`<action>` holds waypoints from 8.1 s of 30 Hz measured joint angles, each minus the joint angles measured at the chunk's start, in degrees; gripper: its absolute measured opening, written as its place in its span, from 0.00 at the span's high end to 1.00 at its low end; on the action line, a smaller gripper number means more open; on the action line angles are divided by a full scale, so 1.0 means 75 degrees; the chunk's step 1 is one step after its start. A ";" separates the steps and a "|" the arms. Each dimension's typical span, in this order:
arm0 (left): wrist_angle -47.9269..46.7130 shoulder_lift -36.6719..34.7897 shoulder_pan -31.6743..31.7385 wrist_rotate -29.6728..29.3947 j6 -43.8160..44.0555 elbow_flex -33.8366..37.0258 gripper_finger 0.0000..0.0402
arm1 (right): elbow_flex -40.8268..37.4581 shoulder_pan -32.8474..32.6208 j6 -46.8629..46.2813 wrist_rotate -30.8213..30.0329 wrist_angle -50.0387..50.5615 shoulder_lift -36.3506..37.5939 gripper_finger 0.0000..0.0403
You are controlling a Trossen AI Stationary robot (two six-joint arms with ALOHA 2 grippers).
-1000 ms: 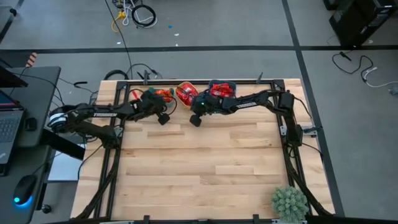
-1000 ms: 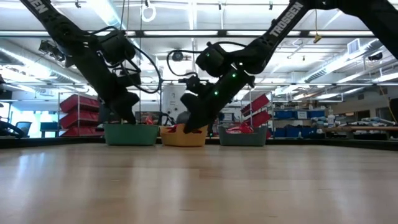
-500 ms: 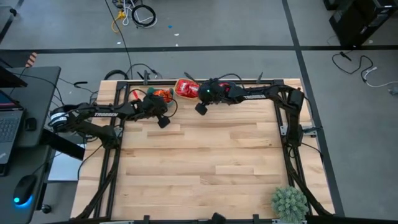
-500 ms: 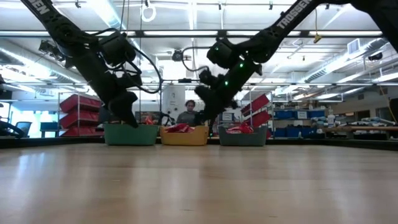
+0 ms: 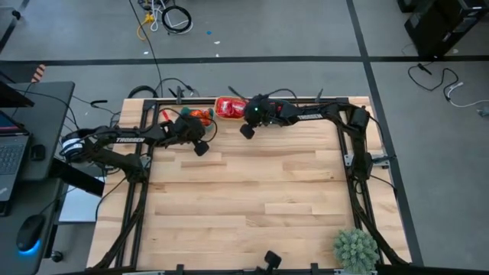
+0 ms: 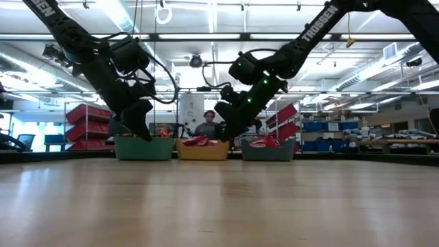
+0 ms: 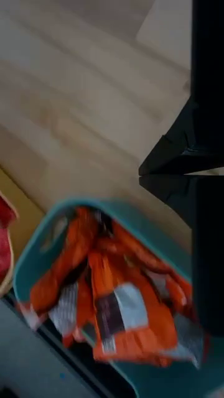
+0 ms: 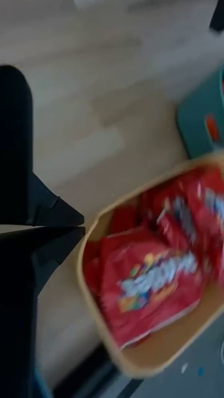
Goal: Sort candy
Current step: Adjust the colored bins aligned together, then return to Home Position
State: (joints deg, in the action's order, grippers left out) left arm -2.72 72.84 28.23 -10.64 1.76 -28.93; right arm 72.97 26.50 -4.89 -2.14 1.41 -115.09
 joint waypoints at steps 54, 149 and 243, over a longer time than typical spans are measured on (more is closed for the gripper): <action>0.3754 0.0280 0.1148 0.3949 -0.0405 0.0003 1.00 | -0.5794 0.1697 0.0767 0.0865 -0.2372 0.4491 1.00; 0.5092 -0.6022 -0.0819 0.1694 0.0433 0.3635 0.99 | -0.9684 0.1353 0.1170 0.2778 -0.4523 1.0410 1.00; 0.0443 -0.9568 -0.1865 0.1449 0.0601 0.3800 0.98 | -0.9681 -0.0332 0.0469 -0.0292 -0.0408 1.4889 1.00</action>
State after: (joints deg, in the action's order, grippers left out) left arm 0.60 1.08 14.24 0.23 6.26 -0.43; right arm 0.36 24.01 -1.37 -4.34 -1.65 -3.42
